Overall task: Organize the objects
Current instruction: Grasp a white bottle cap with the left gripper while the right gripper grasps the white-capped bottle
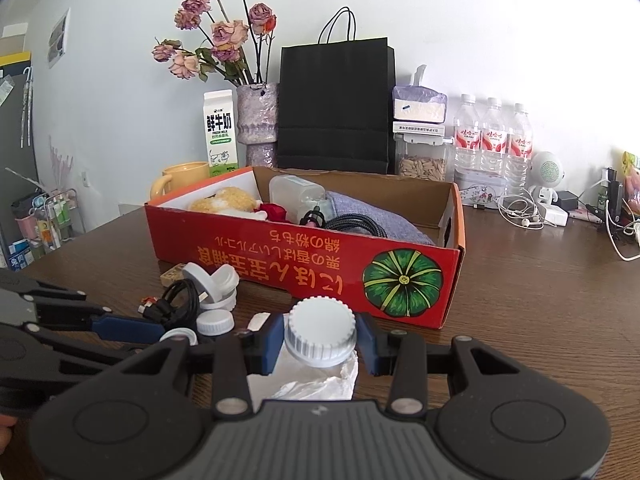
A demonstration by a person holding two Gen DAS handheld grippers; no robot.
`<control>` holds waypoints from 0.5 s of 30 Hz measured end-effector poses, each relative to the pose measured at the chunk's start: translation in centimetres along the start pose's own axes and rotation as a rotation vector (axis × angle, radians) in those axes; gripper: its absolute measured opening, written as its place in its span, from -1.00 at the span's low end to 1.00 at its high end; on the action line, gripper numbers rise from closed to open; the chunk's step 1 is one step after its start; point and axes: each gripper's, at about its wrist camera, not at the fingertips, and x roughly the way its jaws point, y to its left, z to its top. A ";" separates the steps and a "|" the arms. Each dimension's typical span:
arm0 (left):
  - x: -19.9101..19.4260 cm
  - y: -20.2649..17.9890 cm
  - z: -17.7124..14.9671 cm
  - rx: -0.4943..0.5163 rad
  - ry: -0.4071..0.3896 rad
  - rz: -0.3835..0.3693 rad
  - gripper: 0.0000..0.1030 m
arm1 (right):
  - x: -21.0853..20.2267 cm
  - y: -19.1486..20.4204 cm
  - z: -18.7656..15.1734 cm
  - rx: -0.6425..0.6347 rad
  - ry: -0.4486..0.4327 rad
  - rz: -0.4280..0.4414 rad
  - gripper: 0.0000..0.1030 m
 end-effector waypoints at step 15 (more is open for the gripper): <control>-0.2 0.0 0.0 -0.002 -0.018 -0.004 -0.43 | 0.0 0.2 -0.1 -0.001 0.001 -0.001 -0.25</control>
